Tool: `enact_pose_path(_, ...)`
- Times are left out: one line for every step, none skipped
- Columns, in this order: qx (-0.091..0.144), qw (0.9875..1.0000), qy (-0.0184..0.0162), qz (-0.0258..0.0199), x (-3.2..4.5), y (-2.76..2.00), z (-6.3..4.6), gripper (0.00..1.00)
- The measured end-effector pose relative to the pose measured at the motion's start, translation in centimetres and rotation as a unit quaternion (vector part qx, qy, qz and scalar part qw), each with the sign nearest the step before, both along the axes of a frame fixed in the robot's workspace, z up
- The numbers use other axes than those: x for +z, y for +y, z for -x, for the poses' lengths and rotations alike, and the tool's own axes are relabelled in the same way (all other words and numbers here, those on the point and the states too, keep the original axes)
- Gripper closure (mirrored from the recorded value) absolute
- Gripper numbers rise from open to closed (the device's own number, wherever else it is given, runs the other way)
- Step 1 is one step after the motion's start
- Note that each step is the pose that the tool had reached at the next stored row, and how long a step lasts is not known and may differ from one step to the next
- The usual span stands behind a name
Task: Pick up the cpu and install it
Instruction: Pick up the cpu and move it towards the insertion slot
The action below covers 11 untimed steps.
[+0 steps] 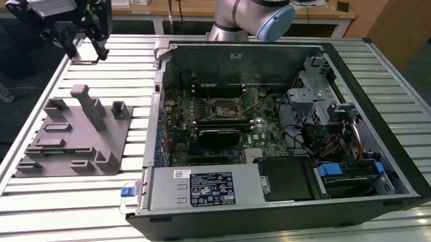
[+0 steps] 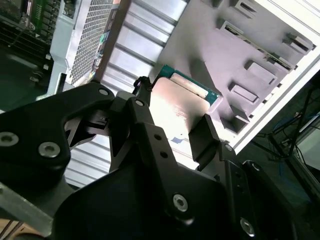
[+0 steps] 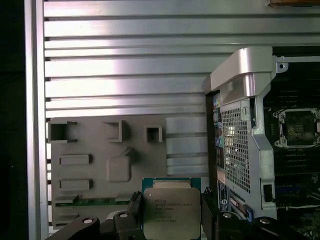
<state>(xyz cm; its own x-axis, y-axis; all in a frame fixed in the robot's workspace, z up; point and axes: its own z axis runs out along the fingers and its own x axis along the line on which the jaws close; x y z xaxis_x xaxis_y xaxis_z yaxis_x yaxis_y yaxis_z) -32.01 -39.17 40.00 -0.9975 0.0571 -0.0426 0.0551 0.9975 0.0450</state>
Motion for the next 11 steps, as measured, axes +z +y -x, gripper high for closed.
enact_pose_path(0.0, 1.0, 0.0, 0.0, 0.0, 0.02, -0.3, 0.45)
enact_pose_path(0.0, 1.0, 0.0, 0.0, 0.0, 0.03, -0.6, 0.45)
enact_pose_path(0.0, 1.0, 0.0, 0.0, 0.0, 0.05, -0.9, 0.45)
enact_pose_path(0.0, 1.0, 0.0001, 0.0, 0.01, 0.07, -1.2, 0.45)
enact_pose_path(0.0, 1.0, 0.0, 0.0, 0.0, 0.09, -1.5, 0.45)
enact_pose_path(0.0, 1.0, 0.0, 0.0, 0.0, 0.1, -1.7, 0.45)
enact_pose_path(0.0, 1.0, 0.0, 0.0, 0.0, 0.12, -2.1, 0.45)
enact_pose_path(0.0, 1.0, 0.0, 0.0, 0.0, 0.14, -2.3, 0.45)
enact_pose_path(0.0, 1.0, 0.0, 0.0, 0.0, 0.16, -2.6, 0.45)
enact_pose_path(0.0, 1.0, 0.0001, 0.0, 0.01, 0.18, -2.9, 0.45)
enact_pose_path(0.0, 1.0, 0.0001, 0.0, 0.01, 0.2, -3.3, 0.45)
